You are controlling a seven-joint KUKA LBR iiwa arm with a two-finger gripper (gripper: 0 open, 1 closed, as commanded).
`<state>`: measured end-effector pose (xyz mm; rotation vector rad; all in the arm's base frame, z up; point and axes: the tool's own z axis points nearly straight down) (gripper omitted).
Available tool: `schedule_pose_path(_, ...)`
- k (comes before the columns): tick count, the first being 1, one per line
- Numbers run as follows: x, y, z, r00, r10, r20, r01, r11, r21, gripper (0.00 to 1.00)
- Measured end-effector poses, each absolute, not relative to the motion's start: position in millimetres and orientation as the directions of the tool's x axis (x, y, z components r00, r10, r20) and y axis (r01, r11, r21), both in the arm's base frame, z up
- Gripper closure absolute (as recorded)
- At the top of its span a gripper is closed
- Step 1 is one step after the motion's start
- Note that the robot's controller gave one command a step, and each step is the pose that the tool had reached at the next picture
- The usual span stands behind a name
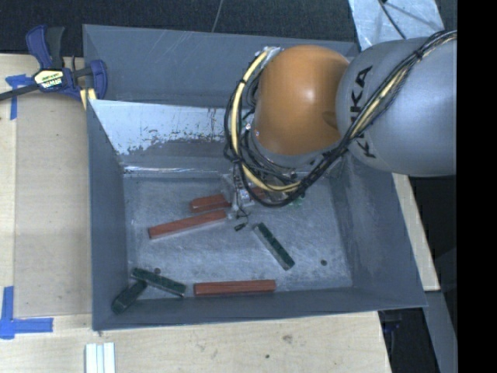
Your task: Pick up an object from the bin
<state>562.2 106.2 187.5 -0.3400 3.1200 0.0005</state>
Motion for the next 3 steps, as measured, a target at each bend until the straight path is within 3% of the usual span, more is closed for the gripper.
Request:
schedule_pose_path(1,585.8,91.9,118.2,-0.963,-0.271,-0.005,-0.271,0.963,-0.003,1.0)
schedule_pose_path(2,533.0,106.4,118.2,-0.961,-0.277,-0.003,-0.277,0.961,0.0,1.0)
schedule_pose_path(3,609.2,98.8,225.2,-0.974,-0.226,-0.004,-0.226,0.974,0.0,1.0)
